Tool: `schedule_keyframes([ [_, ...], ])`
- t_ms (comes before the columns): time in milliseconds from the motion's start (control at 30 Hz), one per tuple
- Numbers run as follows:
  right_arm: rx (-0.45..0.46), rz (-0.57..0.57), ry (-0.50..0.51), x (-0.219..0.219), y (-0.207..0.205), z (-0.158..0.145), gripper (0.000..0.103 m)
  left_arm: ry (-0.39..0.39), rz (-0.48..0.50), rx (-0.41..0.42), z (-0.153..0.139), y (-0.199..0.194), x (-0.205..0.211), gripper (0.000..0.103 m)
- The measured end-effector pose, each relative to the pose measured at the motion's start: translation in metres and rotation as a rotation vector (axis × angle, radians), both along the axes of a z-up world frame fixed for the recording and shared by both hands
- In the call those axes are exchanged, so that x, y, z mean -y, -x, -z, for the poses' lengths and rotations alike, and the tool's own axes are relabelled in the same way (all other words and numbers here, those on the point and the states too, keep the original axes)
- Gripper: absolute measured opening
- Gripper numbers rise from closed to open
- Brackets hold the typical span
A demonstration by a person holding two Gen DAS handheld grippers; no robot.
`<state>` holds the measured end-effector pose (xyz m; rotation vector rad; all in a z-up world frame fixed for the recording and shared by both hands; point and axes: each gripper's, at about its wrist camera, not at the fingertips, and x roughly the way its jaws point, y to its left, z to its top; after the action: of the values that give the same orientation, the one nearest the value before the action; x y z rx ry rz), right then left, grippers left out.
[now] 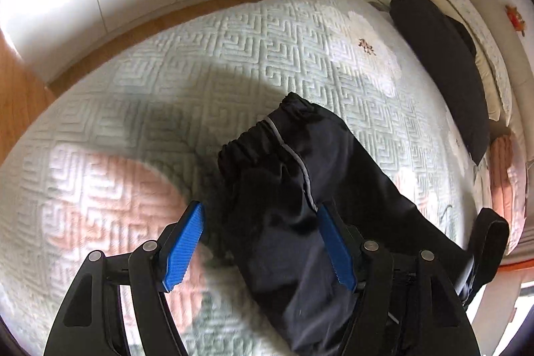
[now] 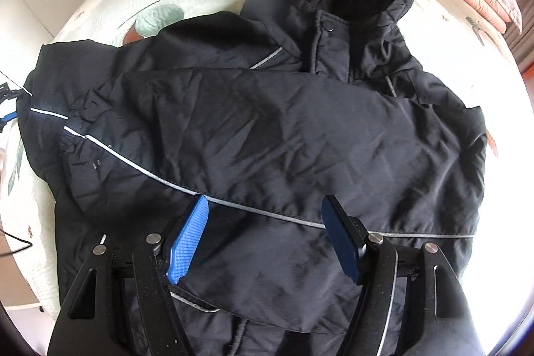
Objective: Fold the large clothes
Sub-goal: 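Grasp the other sleeve cuff with the left gripper and lift it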
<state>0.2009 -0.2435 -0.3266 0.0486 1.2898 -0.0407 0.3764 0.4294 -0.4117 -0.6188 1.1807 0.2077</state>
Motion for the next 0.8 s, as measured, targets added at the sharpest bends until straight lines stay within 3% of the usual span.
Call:
schedule_keyframes([
  [100,-0.004,0.008,-0.012,-0.001,0.0,0.001,0.073,0.02,-0.004,0.0,0.007,-0.005,-0.001,0.071],
  [133,-0.004,0.011,-0.015,-0.002,0.001,0.0,0.073,0.023,-0.006,0.006,0.007,-0.006,-0.001,0.063],
  [167,-0.004,0.01,-0.014,-0.003,0.002,-0.002,0.073,0.035,-0.002,0.012,0.007,-0.006,-0.001,0.048],
  [200,-0.004,0.009,-0.01,-0.004,0.002,-0.003,0.073,0.055,0.003,0.021,0.006,-0.006,0.0,0.044],
  [267,-0.002,0.005,-0.004,-0.005,0.004,-0.005,0.073,0.023,0.015,0.039,0.0,-0.005,0.004,0.021],
  [467,0.023,0.007,-0.01,0.0,0.014,-0.019,0.073,-0.091,0.1,0.131,-0.051,0.019,0.037,0.015],
  [567,0.037,0.007,-0.021,0.005,0.021,-0.026,0.073,-0.128,0.158,0.202,-0.09,0.039,0.066,0.015],
  [800,0.079,0.007,-0.067,0.032,0.043,-0.043,0.073,-0.199,0.375,0.365,-0.181,0.095,0.185,0.015],
])
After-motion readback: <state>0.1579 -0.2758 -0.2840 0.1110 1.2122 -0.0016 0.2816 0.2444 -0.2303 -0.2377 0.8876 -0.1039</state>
